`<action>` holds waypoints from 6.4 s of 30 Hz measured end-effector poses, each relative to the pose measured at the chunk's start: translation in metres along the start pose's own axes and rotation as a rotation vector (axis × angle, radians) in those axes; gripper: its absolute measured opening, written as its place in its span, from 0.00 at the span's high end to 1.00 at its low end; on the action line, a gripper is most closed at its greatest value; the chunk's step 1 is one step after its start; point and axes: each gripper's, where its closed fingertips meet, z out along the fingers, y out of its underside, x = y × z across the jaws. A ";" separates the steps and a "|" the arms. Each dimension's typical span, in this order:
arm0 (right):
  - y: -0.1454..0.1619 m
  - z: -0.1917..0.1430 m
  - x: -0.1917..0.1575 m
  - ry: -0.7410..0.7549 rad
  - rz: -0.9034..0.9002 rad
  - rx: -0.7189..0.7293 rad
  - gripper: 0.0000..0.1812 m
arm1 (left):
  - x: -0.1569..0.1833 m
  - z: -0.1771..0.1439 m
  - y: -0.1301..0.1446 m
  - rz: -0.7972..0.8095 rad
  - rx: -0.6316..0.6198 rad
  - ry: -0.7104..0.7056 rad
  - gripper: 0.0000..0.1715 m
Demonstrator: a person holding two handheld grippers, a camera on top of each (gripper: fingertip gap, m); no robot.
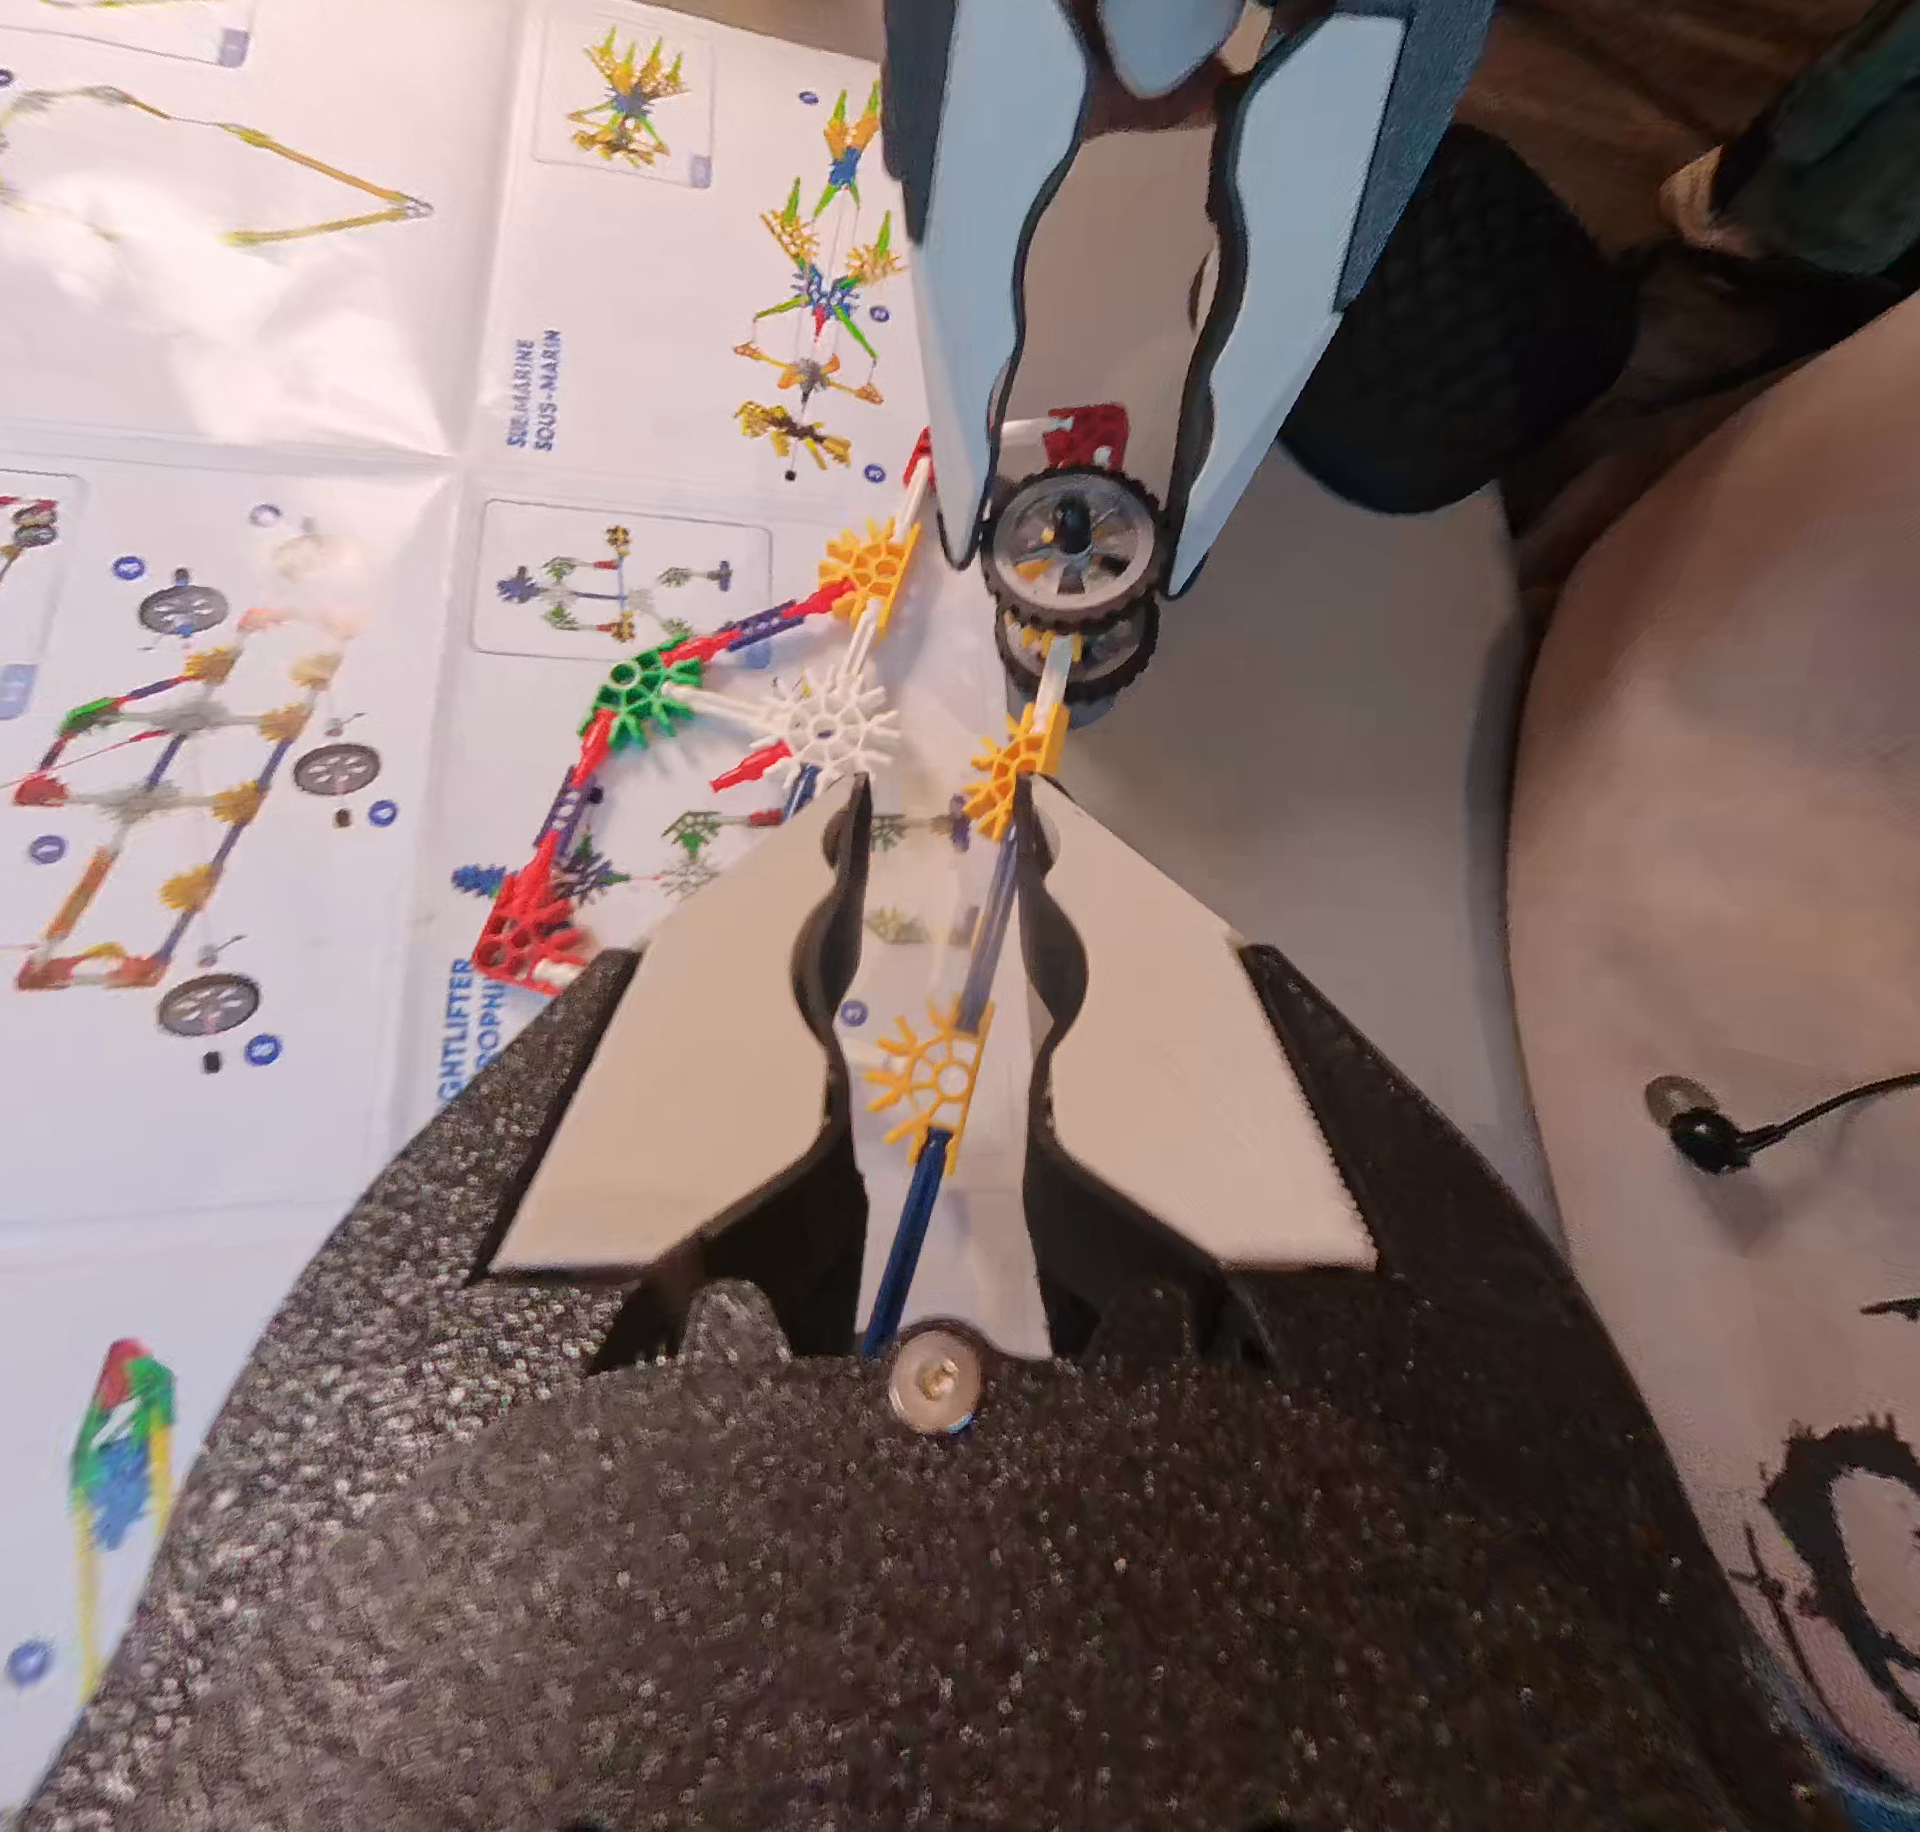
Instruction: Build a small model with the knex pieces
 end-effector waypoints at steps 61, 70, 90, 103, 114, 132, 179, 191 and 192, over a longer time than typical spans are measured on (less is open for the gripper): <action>-0.025 0.029 0.019 -0.037 -0.311 -0.095 0.98 | 0.007 0.036 0.031 0.457 -0.291 -0.144 0.96; -0.020 0.026 -0.017 -0.524 -0.066 -0.007 0.99 | 0.037 0.041 0.031 0.526 -0.141 0.066 0.96; -0.019 0.032 0.005 0.095 -0.308 -0.139 0.94 | 0.029 0.045 0.026 0.255 -0.118 0.036 0.95; -0.021 0.033 0.003 0.209 -0.448 -0.164 0.98 | 0.026 0.044 0.031 0.145 -0.203 -0.040 0.98; -0.039 0.018 0.026 0.520 -0.019 0.132 0.99 | 0.003 0.026 0.011 0.082 -0.150 -0.260 0.99; -0.064 -0.090 0.057 0.862 0.376 0.709 0.98 | -0.016 -0.002 -0.036 -0.093 0.212 -0.593 0.98; 0.002 0.004 -0.018 0.615 -0.597 -0.144 0.98 | -0.031 0.097 -0.018 0.262 -0.358 -0.046 0.85; 0.034 -0.086 -0.023 0.442 0.216 0.576 0.98 | -0.032 0.082 -0.002 0.222 -0.295 -0.035 0.86; 0.041 -0.092 -0.017 0.380 0.352 0.646 0.98 | -0.032 0.082 -0.002 0.225 -0.292 -0.041 0.86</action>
